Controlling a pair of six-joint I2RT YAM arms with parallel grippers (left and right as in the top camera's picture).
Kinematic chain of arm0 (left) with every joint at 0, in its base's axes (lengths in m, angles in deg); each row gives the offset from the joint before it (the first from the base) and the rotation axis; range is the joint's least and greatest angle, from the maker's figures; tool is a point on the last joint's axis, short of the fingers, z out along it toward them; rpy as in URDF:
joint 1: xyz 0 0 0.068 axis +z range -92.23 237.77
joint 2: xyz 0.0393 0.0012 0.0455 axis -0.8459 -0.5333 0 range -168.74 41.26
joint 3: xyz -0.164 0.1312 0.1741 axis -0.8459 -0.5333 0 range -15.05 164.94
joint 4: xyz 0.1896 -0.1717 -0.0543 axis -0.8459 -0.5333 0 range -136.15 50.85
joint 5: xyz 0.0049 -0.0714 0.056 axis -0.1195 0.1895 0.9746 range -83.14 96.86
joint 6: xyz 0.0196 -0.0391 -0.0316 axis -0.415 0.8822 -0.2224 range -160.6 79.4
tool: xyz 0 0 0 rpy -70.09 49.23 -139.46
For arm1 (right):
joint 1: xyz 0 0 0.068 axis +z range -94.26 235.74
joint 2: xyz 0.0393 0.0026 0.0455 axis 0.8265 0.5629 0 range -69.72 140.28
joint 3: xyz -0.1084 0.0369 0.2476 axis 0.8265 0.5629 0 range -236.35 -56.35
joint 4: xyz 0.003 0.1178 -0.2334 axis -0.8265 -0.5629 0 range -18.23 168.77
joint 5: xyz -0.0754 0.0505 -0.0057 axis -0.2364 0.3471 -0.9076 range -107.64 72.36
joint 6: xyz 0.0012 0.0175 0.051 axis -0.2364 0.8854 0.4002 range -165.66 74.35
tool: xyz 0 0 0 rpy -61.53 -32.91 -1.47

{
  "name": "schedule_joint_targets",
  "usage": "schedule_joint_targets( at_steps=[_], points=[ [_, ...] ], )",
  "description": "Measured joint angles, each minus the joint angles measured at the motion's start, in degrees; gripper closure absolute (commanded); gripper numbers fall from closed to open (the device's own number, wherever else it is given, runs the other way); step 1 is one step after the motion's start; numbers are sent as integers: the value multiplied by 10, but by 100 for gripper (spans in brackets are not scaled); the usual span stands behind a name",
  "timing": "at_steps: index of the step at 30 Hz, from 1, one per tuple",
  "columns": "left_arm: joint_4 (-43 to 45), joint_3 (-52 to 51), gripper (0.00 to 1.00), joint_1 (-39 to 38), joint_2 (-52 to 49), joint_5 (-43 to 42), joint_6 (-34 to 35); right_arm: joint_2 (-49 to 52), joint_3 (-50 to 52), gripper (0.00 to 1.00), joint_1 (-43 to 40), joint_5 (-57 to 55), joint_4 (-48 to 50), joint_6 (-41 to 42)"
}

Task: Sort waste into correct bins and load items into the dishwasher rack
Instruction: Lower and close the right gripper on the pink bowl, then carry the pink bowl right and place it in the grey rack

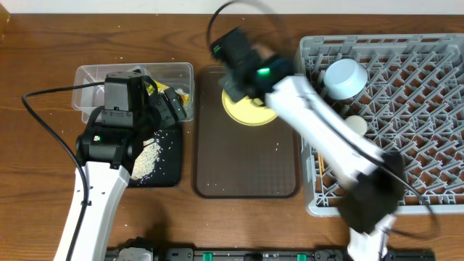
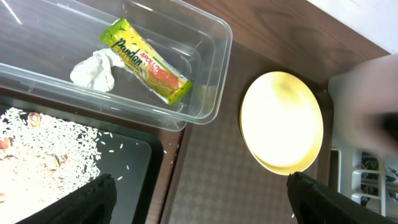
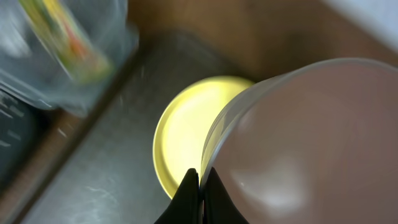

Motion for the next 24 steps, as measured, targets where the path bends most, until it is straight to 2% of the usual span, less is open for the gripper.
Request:
schedule_joint_targets(
  at_steps=[3, 7, 12, 24],
  points=[
    [0, 0, 10, 0, 0, 0, 0, -67, -6, 99, -55, 41, -2, 5],
    [0, 0, 10, 0, 0, 0, 0, -114, -10, 99, -165, 162, -7, 11],
    [0, 0, 10, 0, 0, 0, 0, -108, -10, 99, -288, 340, -47, 13],
    [0, 0, 10, 0, 0, 0, 0, -96, -6, 99, -512, 623, -68, -49]
  ],
)
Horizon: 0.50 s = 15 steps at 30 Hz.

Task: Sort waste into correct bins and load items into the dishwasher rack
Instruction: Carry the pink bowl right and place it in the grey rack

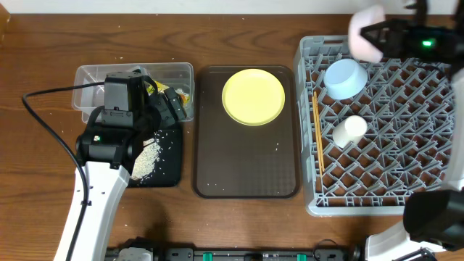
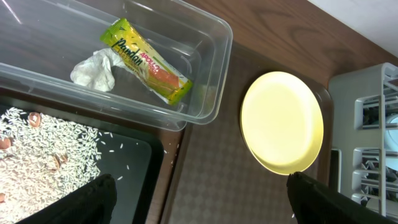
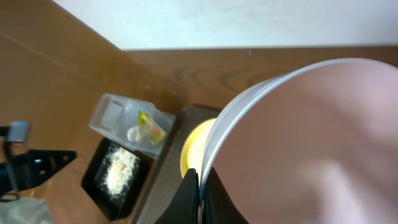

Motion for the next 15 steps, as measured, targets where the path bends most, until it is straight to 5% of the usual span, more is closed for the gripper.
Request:
schedule_joint_targets(
  at_steps=[15],
  points=[
    [0, 0, 10, 0, 0, 0, 0, 133, 1, 99, -75, 117, 69, -41]
  ],
)
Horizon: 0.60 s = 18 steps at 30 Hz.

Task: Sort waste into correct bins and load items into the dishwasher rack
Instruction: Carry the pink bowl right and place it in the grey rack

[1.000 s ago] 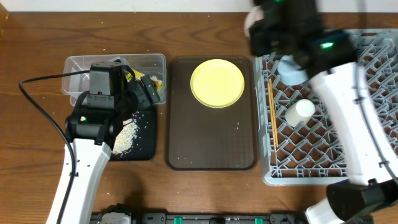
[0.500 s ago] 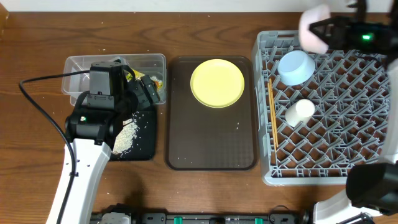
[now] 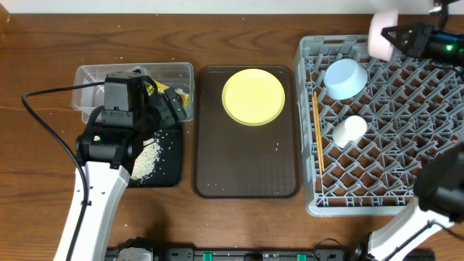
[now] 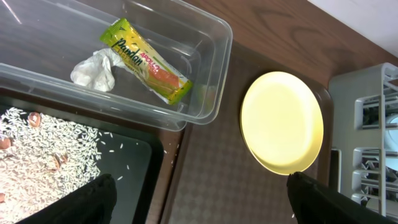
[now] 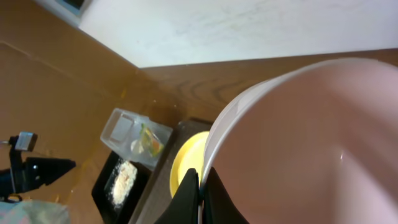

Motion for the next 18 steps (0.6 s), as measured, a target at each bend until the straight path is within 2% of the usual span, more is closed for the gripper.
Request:
schedule_joint_targets(
  at_steps=[7, 13, 18],
  points=[
    [0, 0, 10, 0, 0, 0, 0, 101, 2, 99, -6, 81, 75, -3],
    [0, 0, 10, 0, 0, 0, 0, 166, 2, 97, -23, 129, 74, -4],
    [0, 0, 10, 0, 0, 0, 0, 184, 3, 92, -58, 154, 32, -4]
  ],
)
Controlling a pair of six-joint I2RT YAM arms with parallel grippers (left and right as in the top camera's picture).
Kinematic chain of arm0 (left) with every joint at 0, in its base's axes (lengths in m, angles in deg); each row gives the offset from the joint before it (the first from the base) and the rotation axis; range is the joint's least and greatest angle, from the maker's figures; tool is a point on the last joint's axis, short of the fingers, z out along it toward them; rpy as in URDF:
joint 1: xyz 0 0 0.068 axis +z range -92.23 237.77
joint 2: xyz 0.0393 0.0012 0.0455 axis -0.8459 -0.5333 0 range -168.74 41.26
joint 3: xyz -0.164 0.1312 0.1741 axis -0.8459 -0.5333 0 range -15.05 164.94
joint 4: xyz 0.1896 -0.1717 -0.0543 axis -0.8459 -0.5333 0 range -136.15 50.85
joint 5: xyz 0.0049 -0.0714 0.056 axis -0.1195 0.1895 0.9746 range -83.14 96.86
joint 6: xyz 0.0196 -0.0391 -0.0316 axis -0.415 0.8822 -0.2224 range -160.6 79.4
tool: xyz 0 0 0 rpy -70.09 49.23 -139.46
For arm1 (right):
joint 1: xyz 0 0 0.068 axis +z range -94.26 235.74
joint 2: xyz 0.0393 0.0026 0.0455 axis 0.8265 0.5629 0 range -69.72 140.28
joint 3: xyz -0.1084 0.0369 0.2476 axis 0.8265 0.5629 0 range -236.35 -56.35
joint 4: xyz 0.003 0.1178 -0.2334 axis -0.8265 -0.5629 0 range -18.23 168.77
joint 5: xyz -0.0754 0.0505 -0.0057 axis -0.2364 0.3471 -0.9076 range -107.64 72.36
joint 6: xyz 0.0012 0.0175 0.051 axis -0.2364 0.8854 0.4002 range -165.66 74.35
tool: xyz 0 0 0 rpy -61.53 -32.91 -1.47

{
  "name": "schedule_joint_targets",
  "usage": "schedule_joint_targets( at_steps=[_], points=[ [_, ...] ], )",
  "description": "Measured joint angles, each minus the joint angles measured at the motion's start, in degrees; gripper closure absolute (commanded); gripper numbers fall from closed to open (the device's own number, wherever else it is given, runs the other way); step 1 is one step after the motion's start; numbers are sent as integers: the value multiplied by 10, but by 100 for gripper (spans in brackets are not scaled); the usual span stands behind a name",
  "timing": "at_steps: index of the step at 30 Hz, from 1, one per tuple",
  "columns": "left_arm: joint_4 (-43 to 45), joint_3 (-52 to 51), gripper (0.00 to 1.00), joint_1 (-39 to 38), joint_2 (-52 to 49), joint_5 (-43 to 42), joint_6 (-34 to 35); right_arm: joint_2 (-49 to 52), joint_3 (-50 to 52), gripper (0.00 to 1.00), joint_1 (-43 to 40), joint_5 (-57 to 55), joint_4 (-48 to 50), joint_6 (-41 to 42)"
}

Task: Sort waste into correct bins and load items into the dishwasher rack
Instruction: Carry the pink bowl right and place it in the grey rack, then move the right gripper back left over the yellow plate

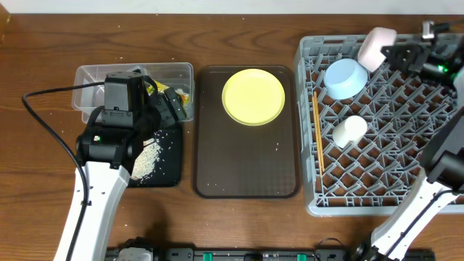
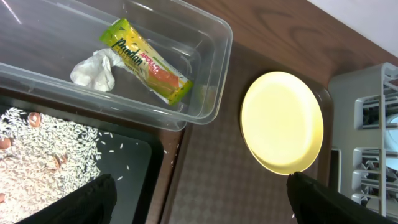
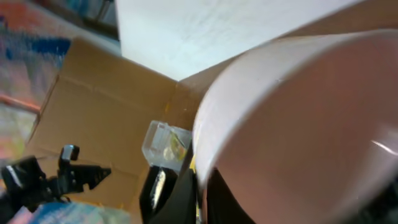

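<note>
My right gripper is shut on the rim of a pink bowl, held tilted over the back of the grey dishwasher rack; the bowl fills the right wrist view. In the rack lie a blue bowl, a white cup and chopsticks. A yellow plate rests on the brown tray. My left gripper hangs open above the tray's left edge, near the clear bin holding a green wrapper and crumpled tissue.
A black tray strewn with rice sits in front of the clear bin. The left arm reaches up from the front left. Wooden table surrounds everything.
The right gripper has tilted and lowered the pink bowl slightly toward the rack's back rows. The left arm and all other items have not moved.
The right gripper first held the pink bowl over the yellow plate on the brown tray. Then it was at the rack's back right, above the blue bowl. Now the bowl is tilted there. The left gripper stayed open throughout.
</note>
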Motion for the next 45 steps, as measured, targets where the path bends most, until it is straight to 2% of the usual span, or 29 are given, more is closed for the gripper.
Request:
schedule_joint_targets(
  at_steps=[3, 9, 15, 20, 25, 31, 36, 41, 45],
  points=[
    [0, 0, 10, 0, 0, 0, 0, 9, 0, 87, -21, -2, -29, 0],
    [0, 0, 10, 0, 0, 0, 0, 12, 2, 69, -57, -6, -99, 1],
    [0, 0, 10, 0, 0, 0, 0, 12, 2, 61, -90, -8, -143, 0],
    [0, 0, 10, 0, 0, 0, 0, 12, 2, 60, -113, -54, -175, 0],
    [0, 0, 10, 0, 0, 0, 0, -5, 3, 61, -121, -162, -188, 0],
    [0, 0, 10, 0, 0, 0, 0, -103, 5, 61, -112, -268, -183, 4],
    [0, 0, 10, 0, 0, 0, 0, -219, 5, 61, -58, -365, -180, 8],
    [0, 0, 10, 0, 0, 0, 0, -304, 4, 60, 77, -465, -180, 11],
    [0, 0, 10, 0, 0, 0, 0, -326, 4, 60, 199, -503, -173, 15]
  ],
)
